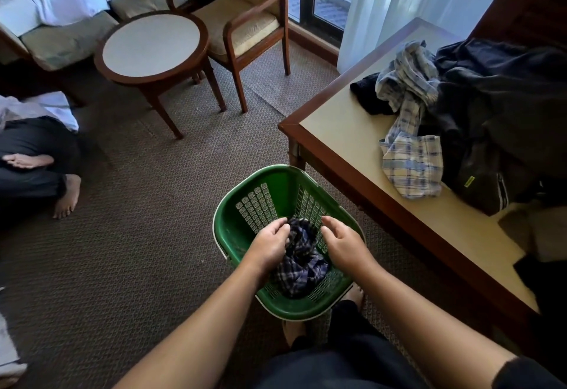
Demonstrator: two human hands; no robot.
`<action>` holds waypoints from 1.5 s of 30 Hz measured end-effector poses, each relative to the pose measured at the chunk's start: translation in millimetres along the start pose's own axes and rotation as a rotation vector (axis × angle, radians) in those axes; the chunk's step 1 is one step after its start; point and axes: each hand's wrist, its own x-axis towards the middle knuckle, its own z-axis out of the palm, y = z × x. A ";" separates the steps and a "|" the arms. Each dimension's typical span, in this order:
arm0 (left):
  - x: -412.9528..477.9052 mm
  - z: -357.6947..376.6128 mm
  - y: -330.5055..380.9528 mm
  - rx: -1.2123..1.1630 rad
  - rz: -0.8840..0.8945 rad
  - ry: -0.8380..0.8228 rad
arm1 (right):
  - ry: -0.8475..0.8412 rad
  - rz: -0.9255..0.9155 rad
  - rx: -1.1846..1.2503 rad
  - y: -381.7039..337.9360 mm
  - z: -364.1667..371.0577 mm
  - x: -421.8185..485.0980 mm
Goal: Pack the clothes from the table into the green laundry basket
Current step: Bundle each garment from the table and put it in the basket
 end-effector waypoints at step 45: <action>126.9 240.8 272.5 0.446 0.659 0.212 | 0.342 -0.406 -0.088 -55.5 -331.0 204.4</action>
